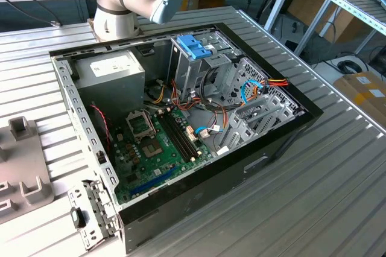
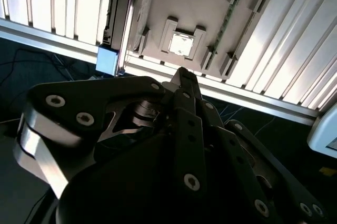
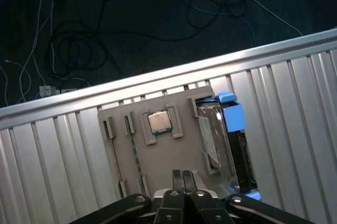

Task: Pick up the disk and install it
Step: 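Pick up the disk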

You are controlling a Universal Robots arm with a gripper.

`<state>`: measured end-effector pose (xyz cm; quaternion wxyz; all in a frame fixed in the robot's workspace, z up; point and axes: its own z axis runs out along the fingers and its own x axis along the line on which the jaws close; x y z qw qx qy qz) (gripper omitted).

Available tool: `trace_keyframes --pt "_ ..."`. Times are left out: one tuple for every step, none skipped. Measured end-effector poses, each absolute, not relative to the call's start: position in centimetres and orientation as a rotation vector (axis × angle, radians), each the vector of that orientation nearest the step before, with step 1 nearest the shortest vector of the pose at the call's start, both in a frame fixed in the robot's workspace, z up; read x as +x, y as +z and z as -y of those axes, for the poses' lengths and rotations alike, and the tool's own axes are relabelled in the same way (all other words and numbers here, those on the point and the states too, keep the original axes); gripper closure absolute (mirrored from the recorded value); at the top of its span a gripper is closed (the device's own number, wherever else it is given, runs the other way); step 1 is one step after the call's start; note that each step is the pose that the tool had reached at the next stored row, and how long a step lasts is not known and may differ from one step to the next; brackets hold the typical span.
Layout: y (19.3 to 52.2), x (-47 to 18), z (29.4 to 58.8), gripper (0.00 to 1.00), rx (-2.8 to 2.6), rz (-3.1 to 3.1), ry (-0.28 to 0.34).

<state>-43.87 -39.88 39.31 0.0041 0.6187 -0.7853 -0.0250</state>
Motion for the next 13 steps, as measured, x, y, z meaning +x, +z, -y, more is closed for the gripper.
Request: trace_keyframes --pt "39.31 -43.87 39.88 0.9 1.943 2.457 -0.078" --pt "39.31 -43.87 39.88 0.9 1.947 2.454 -0.078" --pt "39.31 -43.87 39.88 0.9 1.951 2.45 -0.078" --pt "39.31 -43.87 39.88 0.9 1.957 2.445 -0.078" --pt "39.31 -43.87 39.88 0.9 1.963 2.441 -0.078" --pt "39.31 -43.87 39.88 0.9 1.967 2.437 -0.078" --pt "39.31 -43.88 39.88 0.9 1.974 2.431 -0.078" --pt "39.3 -43.87 39.88 0.9 1.981 2.425 -0.078" --pt "39.31 -43.87 39.88 0.9 1.986 2.421 -0.078" --pt "39.31 -43.88 39.87 0.9 1.991 2.417 -0.078" --pt "39.3 -43.88 39.87 0.9 2.001 2.408 -0.078" --pt "39.31 -43.87 39.88 0.9 2.005 2.405 -0.078" --pt "39.31 -43.87 39.88 0.9 2.01 2.401 -0.078"
